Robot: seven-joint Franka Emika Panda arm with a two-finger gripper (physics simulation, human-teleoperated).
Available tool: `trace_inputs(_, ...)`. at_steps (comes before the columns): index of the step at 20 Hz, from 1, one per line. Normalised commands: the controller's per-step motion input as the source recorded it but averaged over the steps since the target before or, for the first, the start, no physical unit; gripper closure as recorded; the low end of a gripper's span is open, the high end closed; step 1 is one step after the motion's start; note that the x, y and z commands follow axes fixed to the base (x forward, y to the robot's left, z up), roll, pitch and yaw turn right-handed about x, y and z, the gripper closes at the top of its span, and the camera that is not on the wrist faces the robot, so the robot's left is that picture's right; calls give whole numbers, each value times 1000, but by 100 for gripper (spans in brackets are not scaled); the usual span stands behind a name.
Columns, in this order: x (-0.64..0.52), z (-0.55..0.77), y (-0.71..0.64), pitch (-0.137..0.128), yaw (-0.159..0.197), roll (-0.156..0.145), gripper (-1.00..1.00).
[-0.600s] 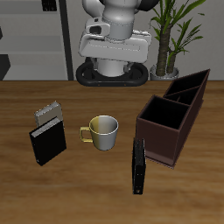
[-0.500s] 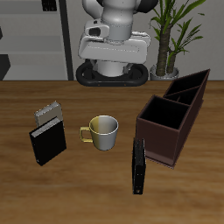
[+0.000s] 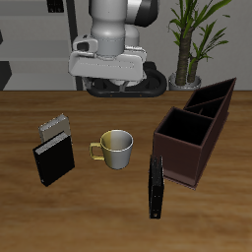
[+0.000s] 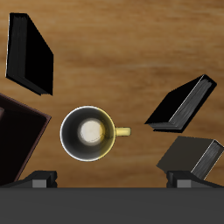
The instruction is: Place the white-yellow mug into the left desk caddy's right compartment and place the left black book into the left desk caddy's back compartment and place the right black book into the left desk caddy's front compartment
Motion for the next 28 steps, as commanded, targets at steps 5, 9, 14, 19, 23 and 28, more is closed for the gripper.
trace_inputs(5,81,-455,-312,32,-116,37,-100)
trace_inputs(9,-16,-240,-166,-61,-36,22,-100)
trace_inputs(14,-22,-271,-41,-22,-68,-6,-100)
trace_inputs(19,35,-252,-6,-16,-65,-23,-100)
trace_inputs(23,59,-215,5,23,-30,-20,-100)
trace_inputs(28,-1,-324,33,34,-62,18,-100)
